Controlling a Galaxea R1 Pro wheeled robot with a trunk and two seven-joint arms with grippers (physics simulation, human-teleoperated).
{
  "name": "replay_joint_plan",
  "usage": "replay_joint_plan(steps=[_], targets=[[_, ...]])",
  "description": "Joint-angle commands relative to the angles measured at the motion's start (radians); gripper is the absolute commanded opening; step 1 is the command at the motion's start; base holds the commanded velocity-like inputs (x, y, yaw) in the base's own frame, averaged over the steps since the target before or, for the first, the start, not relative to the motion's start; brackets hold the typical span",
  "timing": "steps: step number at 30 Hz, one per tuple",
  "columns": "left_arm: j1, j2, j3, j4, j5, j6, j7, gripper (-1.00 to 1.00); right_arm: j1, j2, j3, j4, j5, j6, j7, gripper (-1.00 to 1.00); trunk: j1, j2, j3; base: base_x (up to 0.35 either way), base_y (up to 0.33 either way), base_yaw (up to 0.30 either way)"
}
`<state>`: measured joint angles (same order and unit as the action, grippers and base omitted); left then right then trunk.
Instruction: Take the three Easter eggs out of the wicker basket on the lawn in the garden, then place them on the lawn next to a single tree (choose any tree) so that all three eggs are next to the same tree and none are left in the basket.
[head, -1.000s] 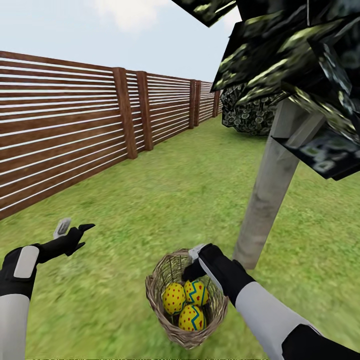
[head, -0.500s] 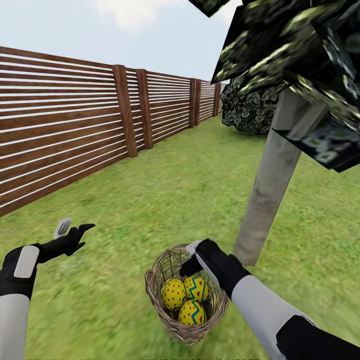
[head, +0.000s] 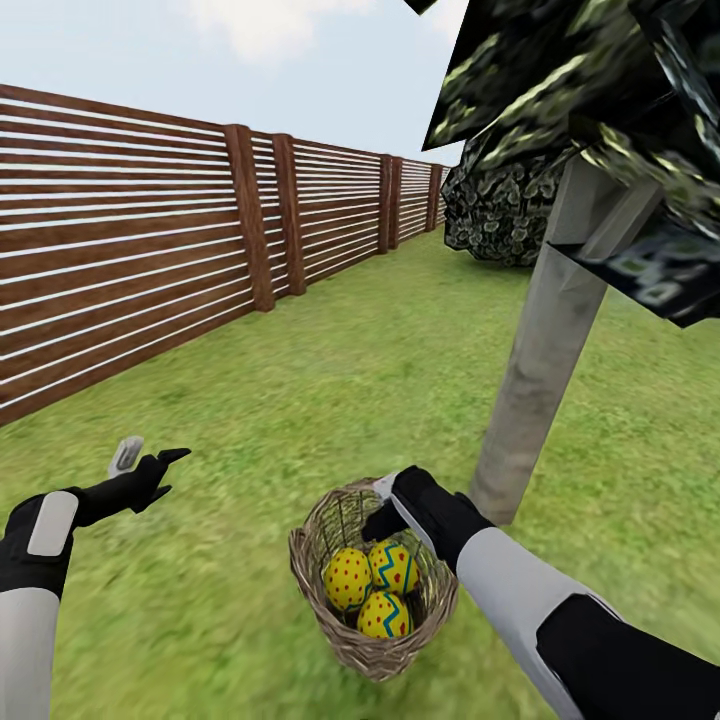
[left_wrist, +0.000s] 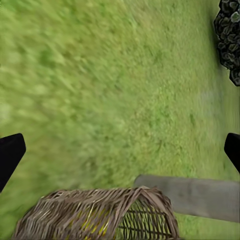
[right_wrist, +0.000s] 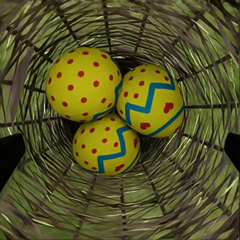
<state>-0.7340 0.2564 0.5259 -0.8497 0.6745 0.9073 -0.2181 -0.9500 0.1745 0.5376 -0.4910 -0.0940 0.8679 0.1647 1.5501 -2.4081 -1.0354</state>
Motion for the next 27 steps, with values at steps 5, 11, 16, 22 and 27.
replay_joint_plan(steps=[5, 11, 16, 22, 27], targets=[[-0.001, 0.000, 0.003, 0.000, -0.006, 0.005, -0.007, 1.00, -0.001, 0.000, 0.008, -0.002, -0.008, -0.010, -0.004, 1.00, 0.019, -0.036, -0.017, 0.000, 0.000, 0.000], [-0.001, 0.000, 0.003, 0.000, -0.006, 0.005, -0.007, 1.00, -0.001, 0.000, 0.013, -0.066, -0.009, -0.009, -0.006, 1.00, 0.042, -0.078, -0.035, 0.000, 0.000, 0.000], [-0.001, 0.000, 0.003, 0.000, -0.006, 0.005, -0.007, 1.00, -0.001, 0.000, 0.043, -0.080, -0.004, -0.006, -0.010, 1.00, 0.051, -0.093, -0.053, 0.000, 0.000, 0.155], [-0.001, 0.000, 0.003, 0.000, -0.006, 0.005, -0.007, 1.00, -0.001, 0.000, 0.055, -0.091, -0.004, -0.006, -0.010, 1.00, 0.053, -0.094, -0.069, 0.000, 0.000, 0.280], [-0.001, 0.000, 0.003, 0.001, -0.006, 0.005, -0.007, 1.00, -0.001, -0.002, 0.059, -0.090, -0.005, -0.004, -0.010, 1.00, 0.053, -0.094, -0.069, 0.000, 0.000, 0.138]])
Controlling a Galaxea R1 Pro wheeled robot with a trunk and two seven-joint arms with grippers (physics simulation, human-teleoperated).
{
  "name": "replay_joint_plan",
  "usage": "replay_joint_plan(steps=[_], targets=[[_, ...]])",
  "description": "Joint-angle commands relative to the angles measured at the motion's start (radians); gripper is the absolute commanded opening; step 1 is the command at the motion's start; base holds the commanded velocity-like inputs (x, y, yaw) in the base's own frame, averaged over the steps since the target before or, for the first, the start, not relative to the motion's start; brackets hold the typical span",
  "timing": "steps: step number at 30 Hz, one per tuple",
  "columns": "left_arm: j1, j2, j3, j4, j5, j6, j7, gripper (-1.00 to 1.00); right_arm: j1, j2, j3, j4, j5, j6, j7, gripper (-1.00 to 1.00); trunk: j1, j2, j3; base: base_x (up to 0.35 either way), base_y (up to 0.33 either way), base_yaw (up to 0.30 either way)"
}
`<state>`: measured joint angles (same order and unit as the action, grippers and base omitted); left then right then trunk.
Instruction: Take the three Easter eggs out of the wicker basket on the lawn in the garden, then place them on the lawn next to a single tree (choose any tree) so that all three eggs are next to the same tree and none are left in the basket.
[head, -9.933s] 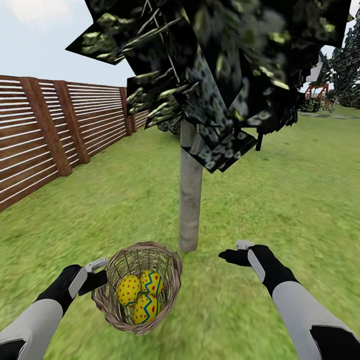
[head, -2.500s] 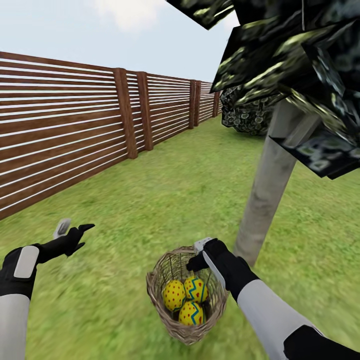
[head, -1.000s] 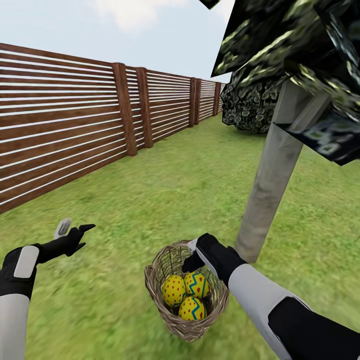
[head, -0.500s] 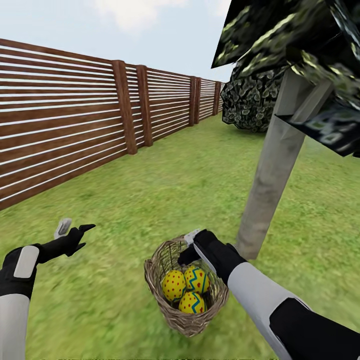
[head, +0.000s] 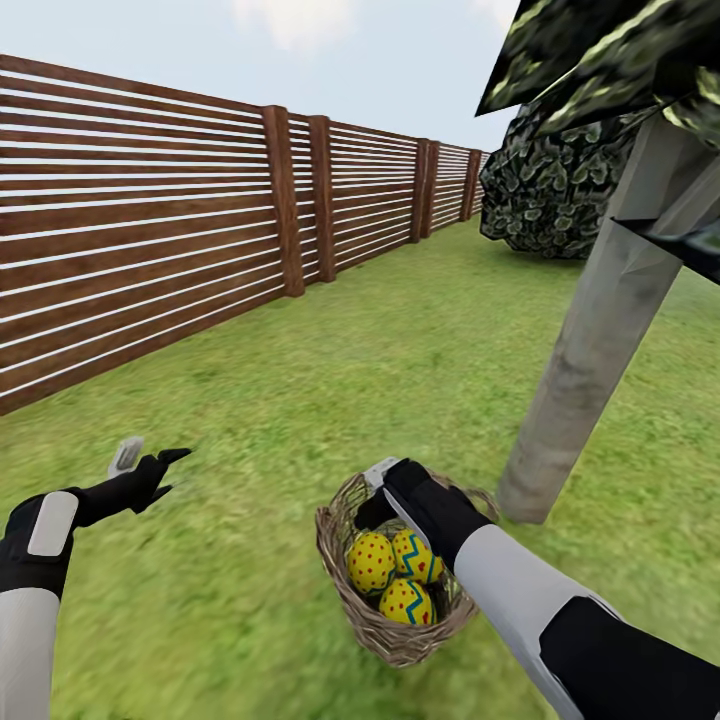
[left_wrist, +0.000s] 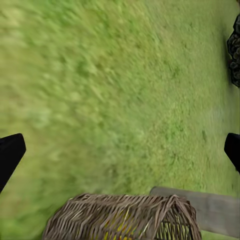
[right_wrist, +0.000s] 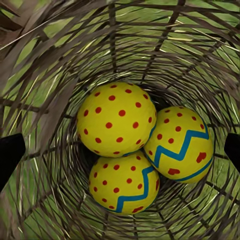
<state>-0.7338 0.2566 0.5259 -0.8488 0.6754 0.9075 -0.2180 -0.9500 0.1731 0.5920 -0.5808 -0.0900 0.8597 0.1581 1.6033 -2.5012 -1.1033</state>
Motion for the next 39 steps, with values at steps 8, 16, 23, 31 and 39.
replay_joint_plan(steps=[8, 16, 23, 31, 39], targets=[[-0.001, 0.000, 0.003, -0.001, -0.008, 0.005, -0.007, 1.00, -0.001, -0.003, 0.010, 0.007, -0.008, 0.005, -0.005, 1.00, 0.000, 0.000, -0.001, 0.000, 0.000, 0.008], [-0.001, -0.001, 0.002, -0.001, -0.008, 0.005, -0.007, 1.00, -0.001, -0.003, 0.009, 0.008, -0.011, 0.005, -0.003, 1.00, 0.000, 0.000, -0.001, 0.184, 0.000, 0.000], [-0.001, -0.002, 0.002, -0.001, -0.008, 0.004, -0.007, 1.00, -0.001, -0.001, 0.011, 0.012, -0.017, 0.015, -0.002, 1.00, 0.000, 0.000, -0.001, 0.027, 0.000, 0.000], [-0.001, -0.001, 0.002, -0.001, -0.008, 0.006, -0.007, 1.00, -0.001, -0.001, 0.009, 0.013, -0.017, 0.034, -0.002, 1.00, 0.000, 0.000, -0.001, 0.032, 0.000, 0.000], [-0.001, -0.002, 0.002, -0.002, -0.008, 0.006, -0.007, 1.00, -0.001, -0.001, 0.010, 0.024, -0.019, 0.034, -0.002, 1.00, 0.000, 0.000, -0.001, 0.211, 0.000, 0.000]])
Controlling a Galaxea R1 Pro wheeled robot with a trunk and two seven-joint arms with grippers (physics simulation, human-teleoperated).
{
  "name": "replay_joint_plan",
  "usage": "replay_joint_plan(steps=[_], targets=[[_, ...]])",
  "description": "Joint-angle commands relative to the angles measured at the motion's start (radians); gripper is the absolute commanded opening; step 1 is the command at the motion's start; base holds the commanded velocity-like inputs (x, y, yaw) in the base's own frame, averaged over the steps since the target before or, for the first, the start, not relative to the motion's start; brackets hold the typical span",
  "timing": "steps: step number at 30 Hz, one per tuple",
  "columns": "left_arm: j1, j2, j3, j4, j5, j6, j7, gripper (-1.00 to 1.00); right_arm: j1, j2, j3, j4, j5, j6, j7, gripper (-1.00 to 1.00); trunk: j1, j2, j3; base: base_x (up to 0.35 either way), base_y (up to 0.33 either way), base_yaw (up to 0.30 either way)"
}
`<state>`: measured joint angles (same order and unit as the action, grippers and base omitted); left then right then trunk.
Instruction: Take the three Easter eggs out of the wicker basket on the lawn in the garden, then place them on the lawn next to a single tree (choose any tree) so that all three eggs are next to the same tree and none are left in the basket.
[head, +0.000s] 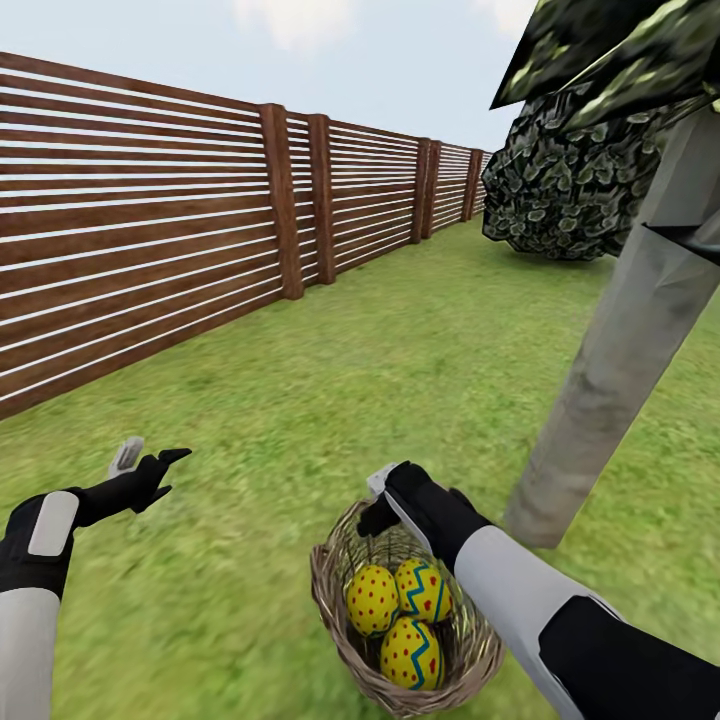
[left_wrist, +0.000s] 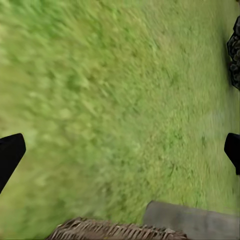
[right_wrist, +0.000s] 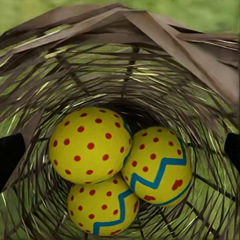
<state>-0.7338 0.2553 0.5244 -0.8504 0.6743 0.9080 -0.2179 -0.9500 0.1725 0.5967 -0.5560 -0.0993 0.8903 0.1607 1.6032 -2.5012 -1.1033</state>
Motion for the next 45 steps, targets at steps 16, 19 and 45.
replay_joint_plan(steps=[16, 19, 45], targets=[[-0.001, -0.004, -0.008, 0.000, -0.007, 0.005, -0.008, 1.00, -0.001, 0.000, 0.005, 0.062, -0.001, 0.017, -0.005, 1.00, 0.006, -0.003, -0.051, 0.005, 0.000, 0.000], [-0.001, -0.008, -0.023, -0.001, -0.007, 0.005, -0.008, 1.00, -0.001, 0.002, 0.005, 0.058, 0.001, 0.015, -0.005, 1.00, 0.007, -0.004, -0.063, 0.000, 0.000, 0.000], [-0.001, -0.008, -0.029, 0.000, -0.007, 0.005, -0.008, 1.00, -0.001, -0.002, 0.012, -0.006, 0.004, 0.006, -0.003, 1.00, 0.019, -0.010, -0.163, 0.000, 0.000, 0.000]])
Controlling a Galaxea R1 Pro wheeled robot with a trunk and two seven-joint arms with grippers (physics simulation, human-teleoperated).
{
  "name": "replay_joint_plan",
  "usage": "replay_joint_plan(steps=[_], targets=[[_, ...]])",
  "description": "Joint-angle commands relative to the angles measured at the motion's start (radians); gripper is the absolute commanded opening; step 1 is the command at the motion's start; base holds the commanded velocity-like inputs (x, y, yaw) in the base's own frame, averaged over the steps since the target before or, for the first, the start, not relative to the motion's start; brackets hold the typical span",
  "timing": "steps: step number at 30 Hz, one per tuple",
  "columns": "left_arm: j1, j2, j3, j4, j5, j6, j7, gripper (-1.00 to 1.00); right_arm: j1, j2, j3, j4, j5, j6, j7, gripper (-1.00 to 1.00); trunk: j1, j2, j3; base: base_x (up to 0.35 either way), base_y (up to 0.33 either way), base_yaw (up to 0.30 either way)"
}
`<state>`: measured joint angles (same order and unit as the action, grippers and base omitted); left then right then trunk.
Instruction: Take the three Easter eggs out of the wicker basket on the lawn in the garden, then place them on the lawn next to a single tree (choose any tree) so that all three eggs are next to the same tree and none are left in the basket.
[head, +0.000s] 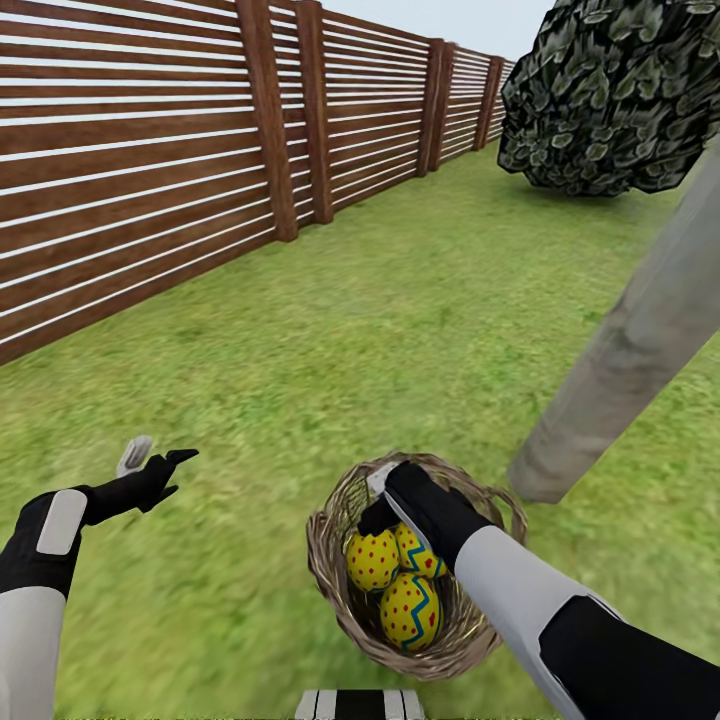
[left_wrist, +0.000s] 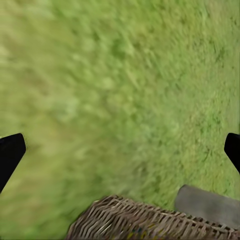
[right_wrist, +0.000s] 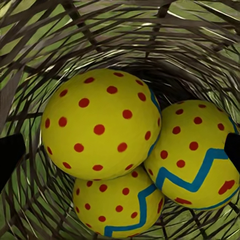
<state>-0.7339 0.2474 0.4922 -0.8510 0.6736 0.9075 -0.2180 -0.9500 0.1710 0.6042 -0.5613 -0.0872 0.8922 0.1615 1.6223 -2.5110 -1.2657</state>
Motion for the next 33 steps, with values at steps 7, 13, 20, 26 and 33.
replay_joint_plan(steps=[7, 13, 20, 26, 33], targets=[[-0.001, 0.000, 0.003, 0.001, -0.006, 0.005, -0.008, 1.00, -0.001, -0.002, 0.006, -0.022, -0.008, 0.000, -0.003, 1.00, 0.003, -0.002, -0.028, 0.000, 0.000, 0.000], [-0.001, 0.000, 0.003, 0.001, -0.006, 0.005, -0.008, 1.00, -0.001, -0.002, 0.006, -0.023, -0.005, -0.024, -0.003, 1.00, 0.006, -0.003, -0.051, 0.000, 0.000, 0.000], [0.024, -0.021, -0.026, 0.023, -0.010, 0.001, -0.008, 1.00, 0.000, -0.014, 0.006, 0.004, -0.007, -0.024, -0.001, 1.00, 0.006, -0.003, -0.051, 0.000, 0.000, 0.000], [0.026, -0.023, -0.060, 0.036, -0.009, -0.001, -0.009, 1.00, 0.000, -0.016, 0.006, 0.006, -0.006, -0.025, -0.001, 1.00, 0.007, -0.004, -0.067, 0.000, 0.000, 0.000], [0.027, -0.023, -0.061, 0.036, -0.009, -0.001, -0.008, 1.00, 0.000, -0.017, 0.006, 0.005, 0.001, -0.028, 0.002, 1.00, 0.009, -0.005, -0.082, 0.000, 0.000, 0.000]])
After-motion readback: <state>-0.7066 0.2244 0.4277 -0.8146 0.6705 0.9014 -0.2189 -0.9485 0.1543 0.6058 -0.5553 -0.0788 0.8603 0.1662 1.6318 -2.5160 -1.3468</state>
